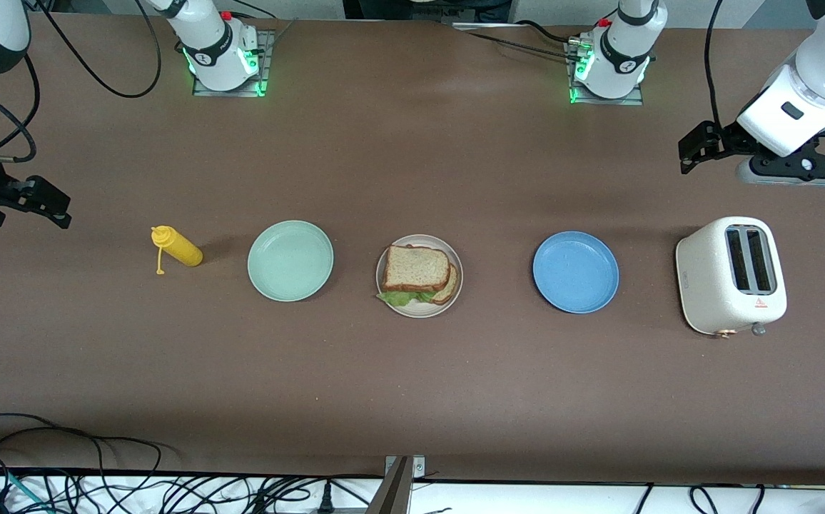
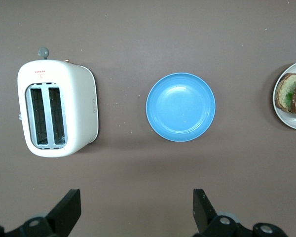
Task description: Make sandwich on beige plate with both arms
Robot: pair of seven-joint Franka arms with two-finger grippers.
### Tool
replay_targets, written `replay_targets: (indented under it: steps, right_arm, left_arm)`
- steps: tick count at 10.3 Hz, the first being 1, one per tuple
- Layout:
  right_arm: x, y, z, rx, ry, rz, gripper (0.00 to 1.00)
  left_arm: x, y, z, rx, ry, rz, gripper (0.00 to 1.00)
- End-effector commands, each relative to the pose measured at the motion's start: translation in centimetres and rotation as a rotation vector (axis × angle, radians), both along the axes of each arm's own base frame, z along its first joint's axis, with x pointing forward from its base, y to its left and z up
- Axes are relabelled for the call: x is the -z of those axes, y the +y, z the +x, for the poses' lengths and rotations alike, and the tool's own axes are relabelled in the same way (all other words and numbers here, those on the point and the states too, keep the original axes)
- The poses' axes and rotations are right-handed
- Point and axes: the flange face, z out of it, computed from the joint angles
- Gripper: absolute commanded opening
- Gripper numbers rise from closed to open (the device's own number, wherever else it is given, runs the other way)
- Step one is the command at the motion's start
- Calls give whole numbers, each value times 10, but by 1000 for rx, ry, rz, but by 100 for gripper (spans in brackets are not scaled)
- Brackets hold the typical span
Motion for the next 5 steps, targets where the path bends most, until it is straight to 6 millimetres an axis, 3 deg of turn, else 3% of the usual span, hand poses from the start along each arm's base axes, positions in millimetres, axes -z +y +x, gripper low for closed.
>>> replay_targets:
  steps: [1, 5]
  right_arm:
    - [-5, 1, 1, -4, 3, 2, 100]
    - [-5, 1, 1, -2, 5, 2, 100]
  left_arm:
    - [-2, 12, -1, -28, 5, -20, 100]
    - [-2, 12, -3, -34, 16, -45, 100]
